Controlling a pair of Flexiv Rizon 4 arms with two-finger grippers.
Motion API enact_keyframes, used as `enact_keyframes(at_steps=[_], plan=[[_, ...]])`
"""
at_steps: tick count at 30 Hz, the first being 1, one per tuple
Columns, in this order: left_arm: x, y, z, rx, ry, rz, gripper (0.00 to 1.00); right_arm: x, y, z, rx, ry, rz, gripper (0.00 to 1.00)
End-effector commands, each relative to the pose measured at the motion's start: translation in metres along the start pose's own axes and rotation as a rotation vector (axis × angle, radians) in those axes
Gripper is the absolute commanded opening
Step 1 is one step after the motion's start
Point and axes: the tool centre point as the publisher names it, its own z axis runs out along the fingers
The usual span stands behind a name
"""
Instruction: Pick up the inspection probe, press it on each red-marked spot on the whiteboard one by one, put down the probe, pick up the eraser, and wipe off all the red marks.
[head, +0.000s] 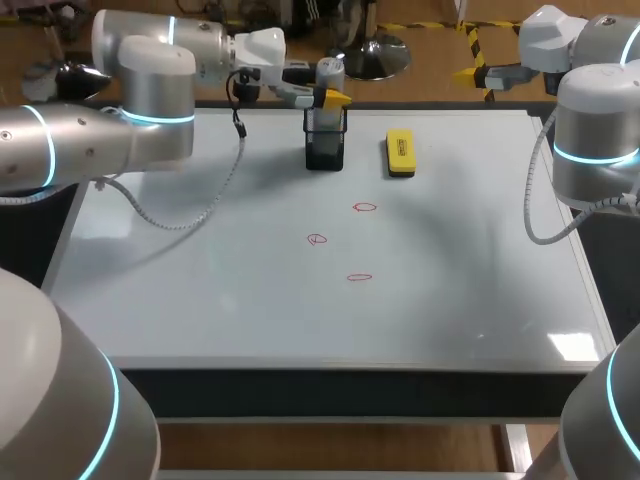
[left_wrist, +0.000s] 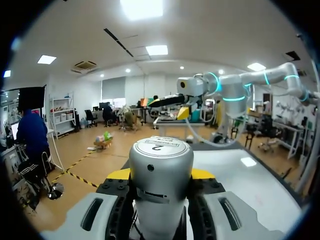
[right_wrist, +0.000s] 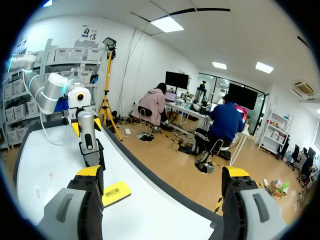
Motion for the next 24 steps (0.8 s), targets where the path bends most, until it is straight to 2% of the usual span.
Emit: enact_keyframes(at_steps=[1,15,24], plan=[[0.005,-0.011,-0.007,-0.006,-0.004,0.005,0.00,0.000,0.000,0.000,0.001,0.001,0.000,1.00],[0.003,-0.034,-0.015,0.012,0.004,-0.006,0.00,0.000,0.000,0.000,0.001,0.001,0.000,1.00],[0.005,-0.057,-0.023,0.028,-0.013,0.009,0.00,0.000,0.000,0.000,0.001,0.001,0.000,1.00]])
